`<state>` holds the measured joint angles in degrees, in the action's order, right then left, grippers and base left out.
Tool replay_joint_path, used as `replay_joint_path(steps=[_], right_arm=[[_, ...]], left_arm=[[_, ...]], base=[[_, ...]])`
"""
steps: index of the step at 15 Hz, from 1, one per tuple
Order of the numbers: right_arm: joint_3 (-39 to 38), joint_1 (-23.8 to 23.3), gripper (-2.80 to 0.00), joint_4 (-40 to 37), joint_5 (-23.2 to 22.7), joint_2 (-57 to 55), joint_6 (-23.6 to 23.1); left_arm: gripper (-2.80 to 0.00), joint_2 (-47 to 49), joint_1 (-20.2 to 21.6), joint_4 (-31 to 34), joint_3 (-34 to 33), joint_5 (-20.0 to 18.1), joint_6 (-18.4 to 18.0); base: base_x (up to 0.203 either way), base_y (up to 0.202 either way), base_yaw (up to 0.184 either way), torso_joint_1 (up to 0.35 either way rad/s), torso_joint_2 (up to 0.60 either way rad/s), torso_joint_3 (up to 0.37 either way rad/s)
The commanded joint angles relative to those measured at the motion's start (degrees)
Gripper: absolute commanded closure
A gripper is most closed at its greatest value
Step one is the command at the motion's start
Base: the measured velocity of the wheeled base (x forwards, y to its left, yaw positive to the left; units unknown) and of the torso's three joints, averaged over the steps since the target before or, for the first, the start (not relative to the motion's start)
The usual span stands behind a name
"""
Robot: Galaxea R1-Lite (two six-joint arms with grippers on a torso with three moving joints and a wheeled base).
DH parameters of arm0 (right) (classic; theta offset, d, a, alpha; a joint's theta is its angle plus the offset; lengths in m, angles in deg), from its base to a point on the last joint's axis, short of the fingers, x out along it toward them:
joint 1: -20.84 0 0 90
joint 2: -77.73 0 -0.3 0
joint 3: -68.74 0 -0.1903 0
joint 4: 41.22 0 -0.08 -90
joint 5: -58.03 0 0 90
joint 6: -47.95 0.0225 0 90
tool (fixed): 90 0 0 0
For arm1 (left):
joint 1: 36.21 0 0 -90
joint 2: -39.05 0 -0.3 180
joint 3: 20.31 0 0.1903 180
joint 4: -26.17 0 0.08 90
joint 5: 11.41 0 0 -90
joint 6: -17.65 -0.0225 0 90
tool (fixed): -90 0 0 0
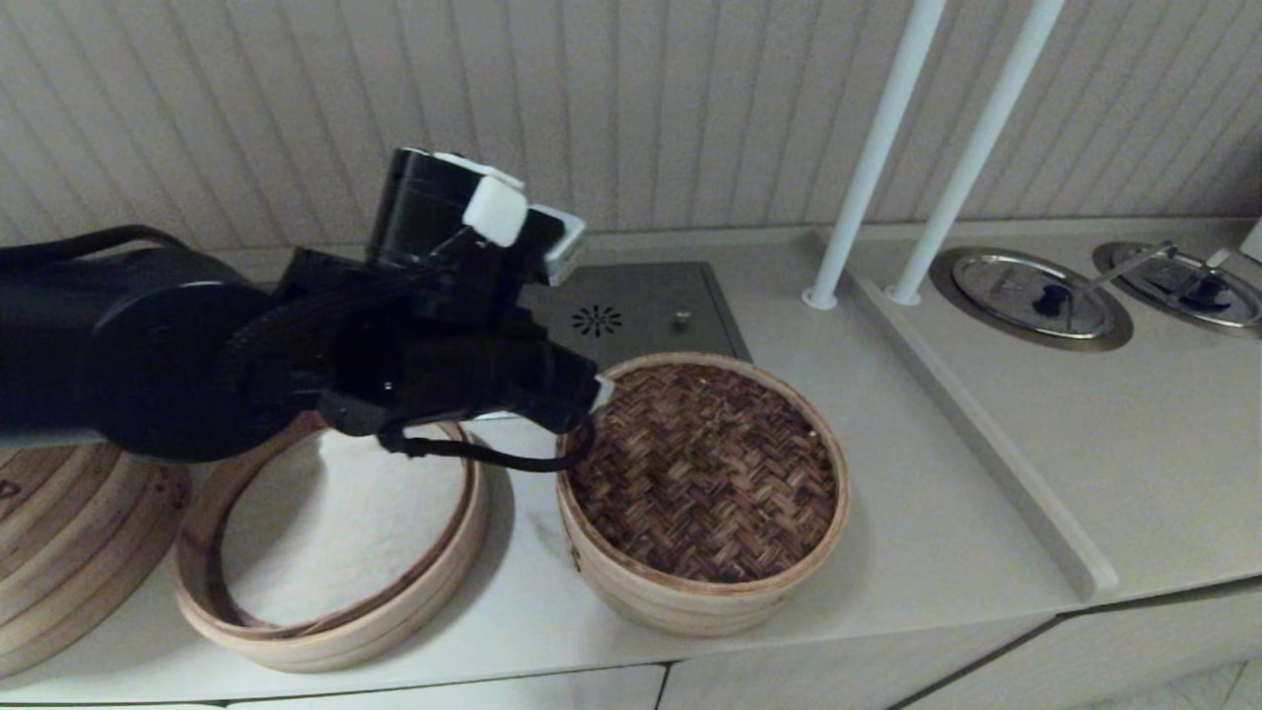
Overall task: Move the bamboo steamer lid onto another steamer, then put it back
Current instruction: Pick up the steamer
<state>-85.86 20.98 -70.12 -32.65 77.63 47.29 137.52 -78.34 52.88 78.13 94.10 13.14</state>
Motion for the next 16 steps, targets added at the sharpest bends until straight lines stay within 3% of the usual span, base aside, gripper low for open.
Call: replay_joint_path(steps=[1,12,16], right_arm=[[-0.01,0.04,0.00,0.00,-0.02,-0.08,-0.04],[0.16,0.04,0.00,0.00,-0.02,-0.08,-0.20],[0.16,0.04,0.00,0.00,-0.02,-0.08,-0.13]], left_arm=[[0.00,-7.32,3.31,-0.77,-5.69,0.08,-0.11],[0.00,-42.75,27.46,-8.47,-43.73,-0.20,-0.39],[0.00,-54.28,36.30,-7.56,-52.96,0.17,0.66]], base=[[0.000,0.000,0.000,0.000,0.00,0.000],[0.000,0.000,0.000,0.000,0.00,0.000],[0.000,0.000,0.000,0.000,0.00,0.000]])
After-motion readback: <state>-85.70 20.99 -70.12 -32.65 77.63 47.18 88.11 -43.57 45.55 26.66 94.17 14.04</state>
